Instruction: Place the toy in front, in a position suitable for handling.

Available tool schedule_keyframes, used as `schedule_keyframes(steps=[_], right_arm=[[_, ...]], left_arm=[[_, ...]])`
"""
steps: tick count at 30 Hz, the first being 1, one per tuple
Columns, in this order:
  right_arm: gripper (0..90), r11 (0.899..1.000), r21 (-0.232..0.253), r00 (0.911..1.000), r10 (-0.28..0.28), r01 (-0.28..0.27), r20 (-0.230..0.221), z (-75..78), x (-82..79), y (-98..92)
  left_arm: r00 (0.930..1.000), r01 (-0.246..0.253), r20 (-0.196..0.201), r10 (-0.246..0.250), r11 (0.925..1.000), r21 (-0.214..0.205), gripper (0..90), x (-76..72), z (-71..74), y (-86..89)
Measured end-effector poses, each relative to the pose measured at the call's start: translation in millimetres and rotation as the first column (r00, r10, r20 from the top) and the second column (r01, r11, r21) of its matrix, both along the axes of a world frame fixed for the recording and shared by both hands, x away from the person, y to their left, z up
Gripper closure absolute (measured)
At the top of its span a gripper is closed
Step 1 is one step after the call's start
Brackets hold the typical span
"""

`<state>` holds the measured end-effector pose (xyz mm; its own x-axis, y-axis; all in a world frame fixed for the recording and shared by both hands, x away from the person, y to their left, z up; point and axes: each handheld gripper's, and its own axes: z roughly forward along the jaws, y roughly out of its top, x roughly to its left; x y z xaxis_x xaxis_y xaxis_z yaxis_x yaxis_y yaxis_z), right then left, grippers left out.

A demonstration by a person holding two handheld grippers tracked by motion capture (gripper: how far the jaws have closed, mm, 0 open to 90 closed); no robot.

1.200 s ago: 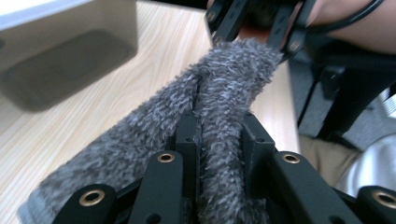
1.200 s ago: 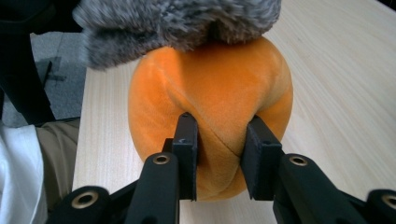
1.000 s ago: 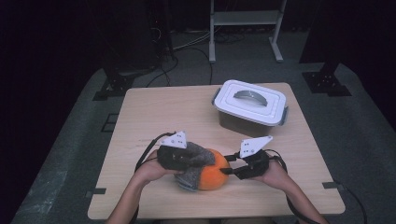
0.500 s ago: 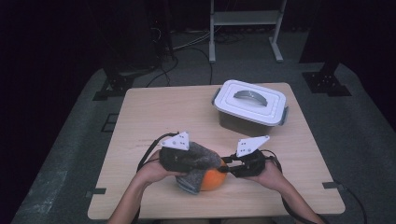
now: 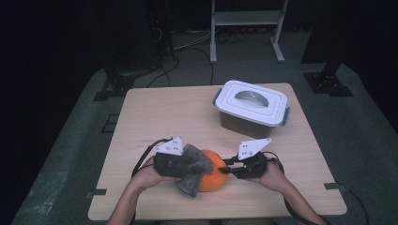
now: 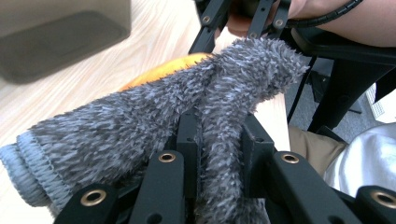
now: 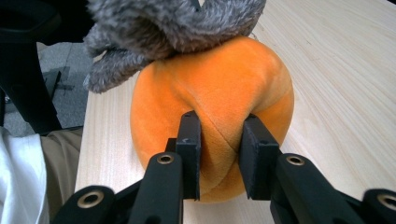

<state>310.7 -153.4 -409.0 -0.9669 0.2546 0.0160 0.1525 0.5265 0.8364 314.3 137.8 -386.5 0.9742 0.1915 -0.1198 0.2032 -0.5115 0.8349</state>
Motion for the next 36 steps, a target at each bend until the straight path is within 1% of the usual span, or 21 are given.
schedule_keyframes(steps=[3,4,5,6,8,9,12,14,15,17,18,19,22,25,26,27,29,30,32,34,36], right_arm=[[71.3,1.000,-0.003,1.0000,0.000,0.000,0.008,-0.3,-0.2,0.1],[71.3,1.000,-0.003,1.0000,-0.001,0.001,0.008,-0.8,0.1,-0.6],[71.3,1.000,-0.002,1.0000,0.001,-0.001,0.008,-1.2,0.2,-1.2],[71.2,1.000,-0.003,0.9999,0.004,-0.004,0.012,-1.7,0.2,-2.2],[71.0,1.000,-0.003,0.9999,0.005,-0.005,0.012,-2.5,0.9,-3.2],[69.9,1.000,-0.002,1.0000,0.002,-0.002,0.007,-2.7,1.8,-3.8],[56.3,1.000,-0.001,0.9997,-0.013,0.013,-0.020,-3.8,5.7,-7.4],[45.6,1.000,0.022,0.9984,-0.009,0.011,-0.056,-4.5,8.9,-11.2],[42.4,0.999,0.038,0.9983,-0.010,0.012,-0.057,-4.5,8.8,-12.2],[36.2,0.997,0.074,0.9974,0.009,-0.004,-0.071,-3.9,8.8,-11.9],[33.9,0.997,0.077,0.9960,0.021,-0.014,-0.087,-3.1,9.8,-9.8],[32.5,0.997,0.074,0.9953,0.022,-0.015,-0.094,-3.0,10.2,-8.4],[30.2,0.998,0.060,0.9935,0.040,-0.034,-0.107,-7.0,11.2,-3.8],[34.7,0.996,0.071,0.9912,0.056,-0.047,-0.120,-12.7,10.7,-4.5],[39.0,0.996,0.074,0.9901,0.057,-0.048,-0.128,-13.6,11.5,-5.0],[42.7,0.997,0.061,0.9902,0.062,-0.054,-0.125,-14.0,11.1,-5.1],[52.4,0.997,0.028,0.9931,0.077,-0.075,-0.088,-14.1,7.7,-4.1],[56.0,0.996,0.009,0.9946,0.087,-0.087,-0.056,-13.3,4.3,-2.6],[61.0,0.996,-0.012,0.9957,0.092,-0.092,-0.004,-11.1,0.4,-1.2],[65.0,0.997,-0.018,0.9966,0.080,-0.079,0.019,-8.7,-1.9,-1.1],[66.4,0.997,-0.028,0.9968,0.073,-0.072,0.034,-7.9,-1.3,-2.3]], left_arm=[[0.9994,-0.032,0.014,0.032,0.9995,0.000,73.3,4.8,4.3,6.0],[0.9987,-0.045,0.024,0.045,0.9989,0.010,73.3,6.6,5.6,6.9],[0.9965,-0.078,0.034,0.077,0.9965,0.031,73.3,10.5,7.2,8.6],[0.9954,-0.092,0.030,0.091,0.9953,0.030,73.3,13.2,7.3,9.1],[0.9962,-0.087,0.005,0.087,0.9961,0.016,73.3,16.5,5.0,8.3],[0.9970,-0.077,0.002,0.077,0.9967,0.024,73.4,16.6,3.0,6.6],[0.9976,-0.065,-0.025,0.065,0.9979,-0.004,73.4,13.9,-4.6,2.2],[0.9977,-0.055,-0.040,0.054,0.9984,-0.017,73.4,11.0,-8.0,0.8],[0.9979,-0.045,-0.047,0.044,0.9987,-0.023,73.5,9.7,-9.3,-0.3],[0.9981,-0.018,-0.059,0.016,0.9995,-0.025,73.4,5.2,-10.5,-5.0],[0.9982,-0.004,-0.060,0.003,0.9997,-0.023,73.4,3.6,-10.7,-7.3],[0.9981,0.016,-0.059,-0.016,0.9998,-0.013,73.4,1.1,-10.7,-10.7],[0.9970,0.042,-0.064,-0.042,0.9991,-0.002,73.3,-2.5,-10.8,-14.8],[0.9977,0.032,-0.059,-0.033,0.9994,-0.010,73.0,-1.0,-6.9,-14.8],[0.9982,0.025,-0.054,-0.026,0.9995,-0.022,72.9,0.4,-3.8,-15.0],[0.9989,0.017,-0.042,-0.018,0.9994,-0.029,72.9,2.8,1.0,-15.3],[0.9997,-0.005,-0.026,0.004,0.9991,-0.042,72.8,8.2,8.2,-16.3],[0.9997,-0.008,-0.025,0.007,0.9992,-0.040,72.7,10.4,10.1,-16.7],[0.9998,-0.010,-0.018,0.010,0.9999,-0.008,72.6,14.5,12.0,-18.6],[0.9997,-0.011,-0.021,0.011,0.9999,0.009,72.4,16.0,10.6,-19.3],[0.9996,-0.017,-0.024,0.017,0.9999,0.002,72.2,16.3,9.7,-17.9]])
